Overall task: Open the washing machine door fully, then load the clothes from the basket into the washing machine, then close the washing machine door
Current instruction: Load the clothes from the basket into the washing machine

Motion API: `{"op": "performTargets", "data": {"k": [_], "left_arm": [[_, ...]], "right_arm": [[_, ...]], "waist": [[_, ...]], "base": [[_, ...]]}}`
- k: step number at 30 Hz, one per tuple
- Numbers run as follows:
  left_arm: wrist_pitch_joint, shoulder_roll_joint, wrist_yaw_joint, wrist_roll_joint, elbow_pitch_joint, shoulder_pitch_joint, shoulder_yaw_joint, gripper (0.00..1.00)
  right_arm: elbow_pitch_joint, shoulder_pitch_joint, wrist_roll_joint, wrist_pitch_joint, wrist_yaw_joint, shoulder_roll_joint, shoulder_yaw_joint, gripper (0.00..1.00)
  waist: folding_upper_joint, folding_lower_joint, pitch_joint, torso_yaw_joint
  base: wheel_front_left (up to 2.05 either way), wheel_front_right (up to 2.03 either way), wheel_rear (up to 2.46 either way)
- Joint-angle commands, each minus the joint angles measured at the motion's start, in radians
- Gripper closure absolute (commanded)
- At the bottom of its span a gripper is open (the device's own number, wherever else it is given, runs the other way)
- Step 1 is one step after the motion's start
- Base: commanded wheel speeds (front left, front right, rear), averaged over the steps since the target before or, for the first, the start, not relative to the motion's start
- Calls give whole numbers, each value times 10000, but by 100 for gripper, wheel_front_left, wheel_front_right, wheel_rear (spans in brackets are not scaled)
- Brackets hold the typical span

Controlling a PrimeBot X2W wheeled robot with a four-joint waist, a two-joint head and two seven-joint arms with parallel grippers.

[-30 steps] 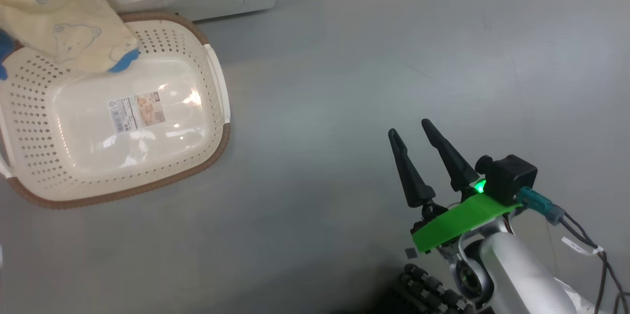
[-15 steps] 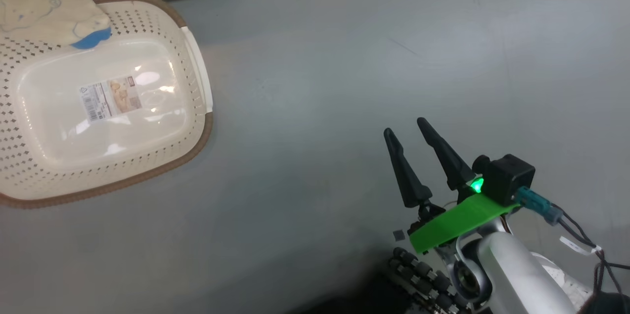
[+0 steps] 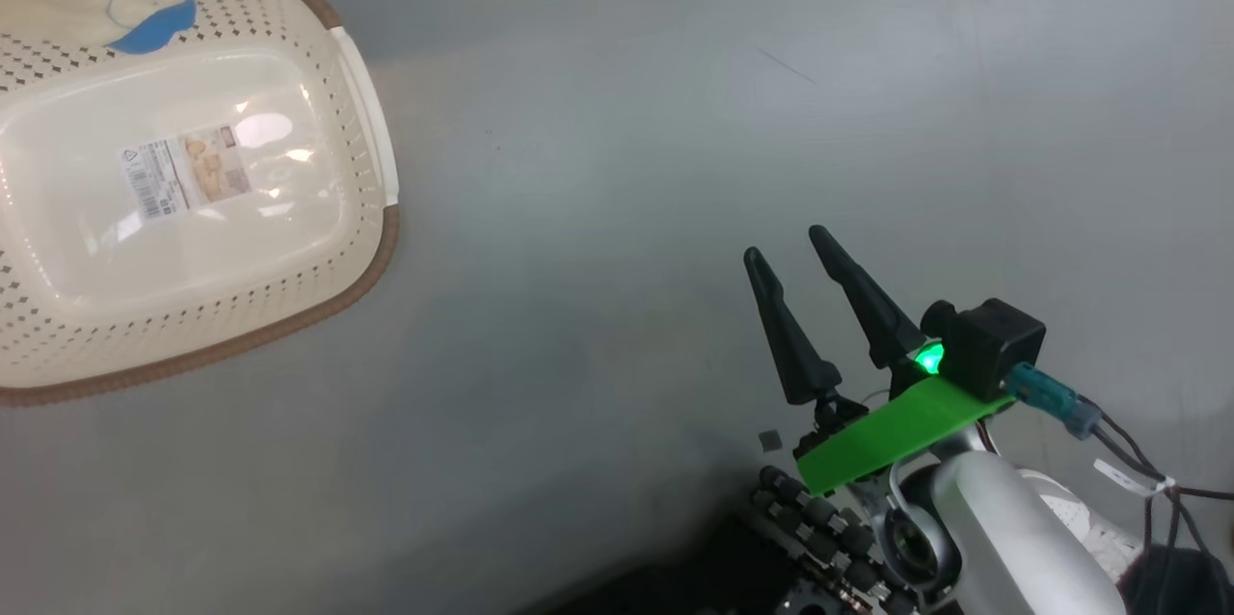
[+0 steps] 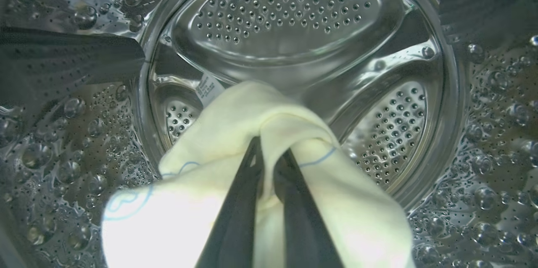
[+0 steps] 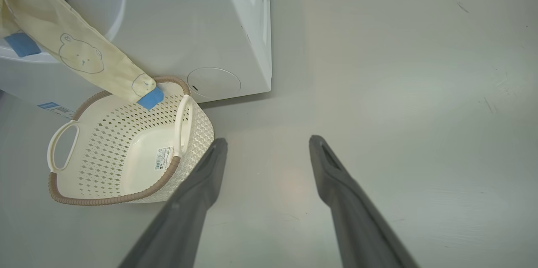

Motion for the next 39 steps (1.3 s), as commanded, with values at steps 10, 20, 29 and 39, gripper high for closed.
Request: {"op": "performTargets", "data": {"k": [10,20,29,39], "left_arm": [[-61,339,-122,288,861,46,-467,100],[53,305,-374,471,2505,-452,-997,68],[272,161,-448,343,3432,-691,-1174,0],[862,-136,-493,-10,3940,-599,-1178,0]], "right_arm": [[-146,150,152,-96,16,-77,300,0],[-87,292,194,-96,16,-77,340,0],[-52,399,227,-96,16,-77,288,0],[-21,353,173,-96,16,-77,179,0]], "waist": [[0,-1,-113,-130],[0,-1,-342,-256],[0,-1,-478,-262],[0,-1,-706,-90]], "base": [[0,0,0],[0,0,0],[0,0,0],[0,0,0]]}}
